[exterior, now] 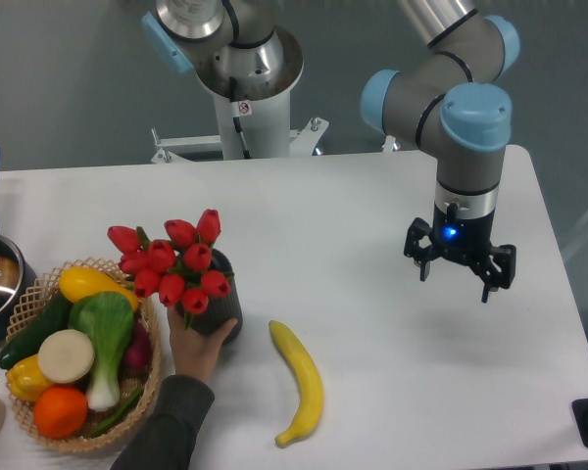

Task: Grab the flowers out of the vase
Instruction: 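Move the open gripper toward the red tulips in the dark vase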

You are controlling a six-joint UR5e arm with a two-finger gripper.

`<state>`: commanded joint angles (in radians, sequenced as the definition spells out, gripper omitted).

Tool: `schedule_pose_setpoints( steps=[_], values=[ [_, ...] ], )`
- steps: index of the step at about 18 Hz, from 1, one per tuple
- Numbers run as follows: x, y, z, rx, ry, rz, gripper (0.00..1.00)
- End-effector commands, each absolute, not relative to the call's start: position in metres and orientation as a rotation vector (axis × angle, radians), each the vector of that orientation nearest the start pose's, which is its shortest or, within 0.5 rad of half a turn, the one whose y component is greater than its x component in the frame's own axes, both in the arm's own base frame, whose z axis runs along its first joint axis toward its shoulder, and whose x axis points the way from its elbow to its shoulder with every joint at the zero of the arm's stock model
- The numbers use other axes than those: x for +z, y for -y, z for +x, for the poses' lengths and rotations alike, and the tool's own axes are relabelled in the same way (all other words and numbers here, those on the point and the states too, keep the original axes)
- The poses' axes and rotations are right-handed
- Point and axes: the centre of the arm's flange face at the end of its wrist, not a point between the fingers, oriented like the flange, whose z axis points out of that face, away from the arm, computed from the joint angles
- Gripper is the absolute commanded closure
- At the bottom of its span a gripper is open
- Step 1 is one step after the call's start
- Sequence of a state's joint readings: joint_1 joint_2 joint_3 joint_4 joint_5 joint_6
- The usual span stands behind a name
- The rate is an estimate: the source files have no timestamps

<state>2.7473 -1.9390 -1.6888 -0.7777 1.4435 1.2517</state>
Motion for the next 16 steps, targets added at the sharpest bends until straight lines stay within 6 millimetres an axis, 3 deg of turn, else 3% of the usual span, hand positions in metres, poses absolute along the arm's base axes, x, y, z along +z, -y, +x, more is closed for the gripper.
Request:
schedule_pose_setpoints(
  steps=[3, 6, 8, 11, 13, 16],
  values=[
    [0.305, -0.373, -0.511, 0.331, -0.141, -2.887, 0.00],
    [0.309, -0.369, -0.462, 0.180, -0.155, -2.701, 0.00],
    [0.323, -0.363, -0.438, 0.161, -0.160, -2.635, 0.00],
    [0.342, -0.376, -0.400, 0.098, -0.222, -2.501, 0.00],
    [0.340, -0.387, -0.368, -0.062, -0.247, -2.295, 0.00],
    [0.342, -0.389, -0.343, -0.142, -0.265, -2.175, 0.00]
  ],
)
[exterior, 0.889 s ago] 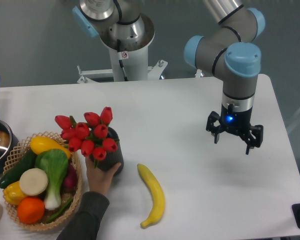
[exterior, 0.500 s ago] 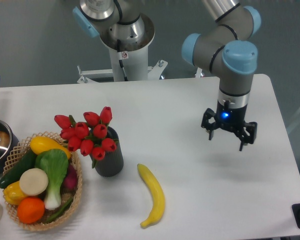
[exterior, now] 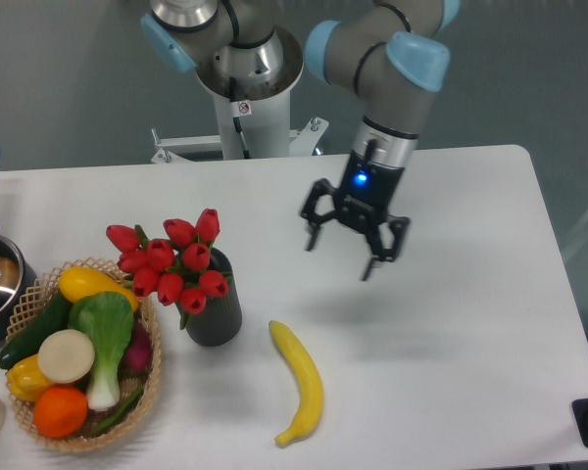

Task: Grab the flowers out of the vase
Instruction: 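Move the open gripper toward the red tulips in the dark vase, then lower the gripper around the tulip stems and close it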

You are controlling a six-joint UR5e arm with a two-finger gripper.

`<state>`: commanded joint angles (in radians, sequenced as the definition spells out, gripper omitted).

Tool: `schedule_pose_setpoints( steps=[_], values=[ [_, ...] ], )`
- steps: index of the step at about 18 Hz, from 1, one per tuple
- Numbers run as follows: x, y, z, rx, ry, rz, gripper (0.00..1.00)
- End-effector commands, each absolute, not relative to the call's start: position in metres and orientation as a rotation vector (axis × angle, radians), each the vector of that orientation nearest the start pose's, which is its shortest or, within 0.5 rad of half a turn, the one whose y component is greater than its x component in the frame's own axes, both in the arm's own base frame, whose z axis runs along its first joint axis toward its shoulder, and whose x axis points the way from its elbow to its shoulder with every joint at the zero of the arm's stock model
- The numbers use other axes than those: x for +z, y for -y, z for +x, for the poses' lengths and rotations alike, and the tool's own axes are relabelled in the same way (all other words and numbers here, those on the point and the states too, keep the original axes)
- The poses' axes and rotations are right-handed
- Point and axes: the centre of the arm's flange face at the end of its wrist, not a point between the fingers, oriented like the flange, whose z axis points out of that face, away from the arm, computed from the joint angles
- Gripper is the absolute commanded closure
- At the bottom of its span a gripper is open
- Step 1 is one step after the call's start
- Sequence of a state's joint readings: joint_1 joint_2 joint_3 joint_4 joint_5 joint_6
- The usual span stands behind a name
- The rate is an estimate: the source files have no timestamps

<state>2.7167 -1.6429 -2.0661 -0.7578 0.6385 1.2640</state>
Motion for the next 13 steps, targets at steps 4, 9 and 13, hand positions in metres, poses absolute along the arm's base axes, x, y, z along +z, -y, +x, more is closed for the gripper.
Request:
schedule_pose_setpoints(
  steps=[4, 9, 13],
  values=[
    [0.340, -0.406, -0.303, -0.265, -0.301, -2.058, 0.00],
    [0.329, -0.416, -0.277, -0.339, -0.331, -2.016, 0.00],
    [0.322, -0.437, -0.276, -0.370, -0.368, -2.008, 0.00]
  ],
)
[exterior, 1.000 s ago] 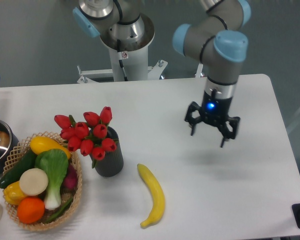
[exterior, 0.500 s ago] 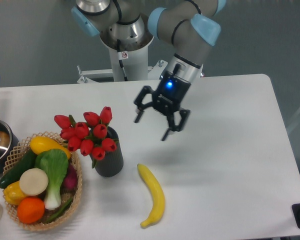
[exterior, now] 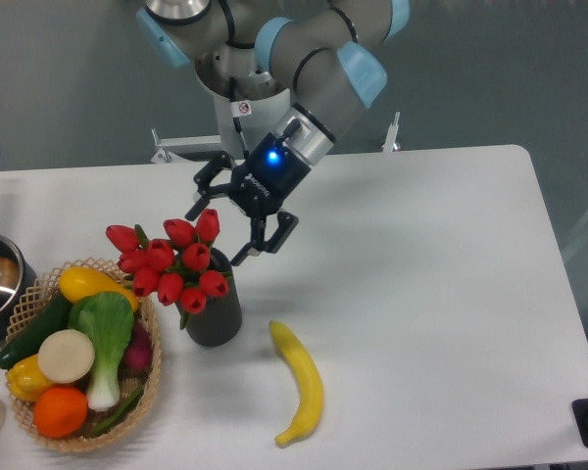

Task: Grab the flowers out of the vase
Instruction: 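Lower the gripper around the tulip stems and close it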

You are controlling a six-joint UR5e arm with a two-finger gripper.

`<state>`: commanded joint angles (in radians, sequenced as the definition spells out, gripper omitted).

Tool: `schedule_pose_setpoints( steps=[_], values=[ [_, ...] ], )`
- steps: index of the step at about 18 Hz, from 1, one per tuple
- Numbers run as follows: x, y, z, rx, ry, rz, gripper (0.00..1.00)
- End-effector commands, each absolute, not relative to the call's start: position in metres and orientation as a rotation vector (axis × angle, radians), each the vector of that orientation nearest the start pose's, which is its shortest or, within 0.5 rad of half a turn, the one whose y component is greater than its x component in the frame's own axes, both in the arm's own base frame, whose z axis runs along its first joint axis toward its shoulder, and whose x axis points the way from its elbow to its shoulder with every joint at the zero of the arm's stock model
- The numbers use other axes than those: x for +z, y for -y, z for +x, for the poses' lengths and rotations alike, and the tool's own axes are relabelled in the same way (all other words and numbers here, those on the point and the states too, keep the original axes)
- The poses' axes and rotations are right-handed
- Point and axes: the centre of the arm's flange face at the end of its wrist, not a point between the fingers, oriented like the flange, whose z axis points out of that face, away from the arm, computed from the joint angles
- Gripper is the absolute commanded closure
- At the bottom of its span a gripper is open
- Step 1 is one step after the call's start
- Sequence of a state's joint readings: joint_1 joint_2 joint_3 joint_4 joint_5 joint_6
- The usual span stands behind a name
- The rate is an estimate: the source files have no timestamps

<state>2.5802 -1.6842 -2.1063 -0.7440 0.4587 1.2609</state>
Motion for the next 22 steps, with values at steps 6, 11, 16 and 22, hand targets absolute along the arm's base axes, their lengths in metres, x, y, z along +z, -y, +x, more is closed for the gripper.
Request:
schedule_pose_setpoints(
  steps=[6, 11, 16, 22],
  values=[
    [0.313, -0.461, -0.288, -0.397, -0.392, -2.007, 0.00],
    [0.310, -0.465, -0.285, -0.414, -0.393, -2.004, 0.94],
    [0.310, -0.460, -0.293, -0.424, -0.352, -1.994, 1.00],
    [0.349, -0.463, -0.307, -0.488, -0.224, -1.931, 1.00]
  ],
)
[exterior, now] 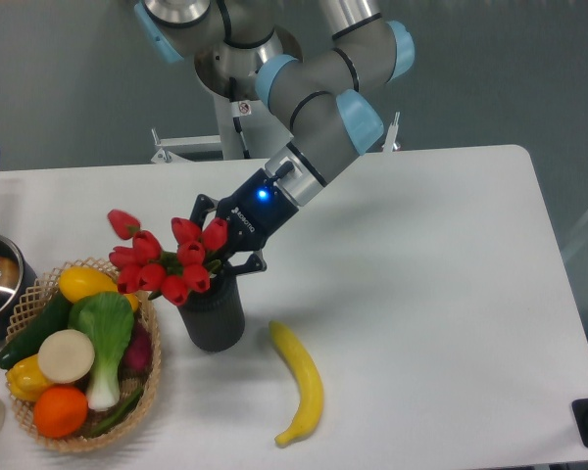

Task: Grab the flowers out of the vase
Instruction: 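Lower the gripper around the tulip stems and close it, then lift the gripped tulips straight up out of the vase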

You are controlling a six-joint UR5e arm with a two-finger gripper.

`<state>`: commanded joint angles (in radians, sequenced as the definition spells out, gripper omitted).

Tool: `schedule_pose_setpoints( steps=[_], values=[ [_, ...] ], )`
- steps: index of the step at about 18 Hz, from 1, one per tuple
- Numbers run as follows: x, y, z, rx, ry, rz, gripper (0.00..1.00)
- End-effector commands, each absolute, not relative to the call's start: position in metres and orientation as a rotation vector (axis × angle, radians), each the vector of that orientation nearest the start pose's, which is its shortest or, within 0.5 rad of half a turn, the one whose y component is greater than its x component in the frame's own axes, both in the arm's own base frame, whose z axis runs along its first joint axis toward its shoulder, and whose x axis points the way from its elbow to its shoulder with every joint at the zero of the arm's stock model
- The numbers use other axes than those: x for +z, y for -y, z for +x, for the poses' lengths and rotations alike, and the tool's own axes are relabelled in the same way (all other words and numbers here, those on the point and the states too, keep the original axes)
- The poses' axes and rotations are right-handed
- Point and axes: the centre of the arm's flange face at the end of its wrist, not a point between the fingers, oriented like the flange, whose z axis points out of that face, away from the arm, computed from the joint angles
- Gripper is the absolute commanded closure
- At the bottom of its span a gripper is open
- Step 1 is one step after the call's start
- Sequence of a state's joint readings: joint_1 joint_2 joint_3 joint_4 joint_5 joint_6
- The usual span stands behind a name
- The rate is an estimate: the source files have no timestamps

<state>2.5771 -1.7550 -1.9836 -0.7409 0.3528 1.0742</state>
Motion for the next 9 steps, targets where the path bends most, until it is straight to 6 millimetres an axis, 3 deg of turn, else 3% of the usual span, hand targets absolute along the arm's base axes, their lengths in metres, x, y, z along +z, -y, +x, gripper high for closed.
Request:
schedule_pose_setpoints(
  steps=[5, 9],
  values=[
    [0.397, -0.456, -0.305, -0.499, -0.139, -1.919, 1.00],
    [0.429, -0.448, -0.326, -0.551, -0.019, -1.873, 1.00]
  ],
)
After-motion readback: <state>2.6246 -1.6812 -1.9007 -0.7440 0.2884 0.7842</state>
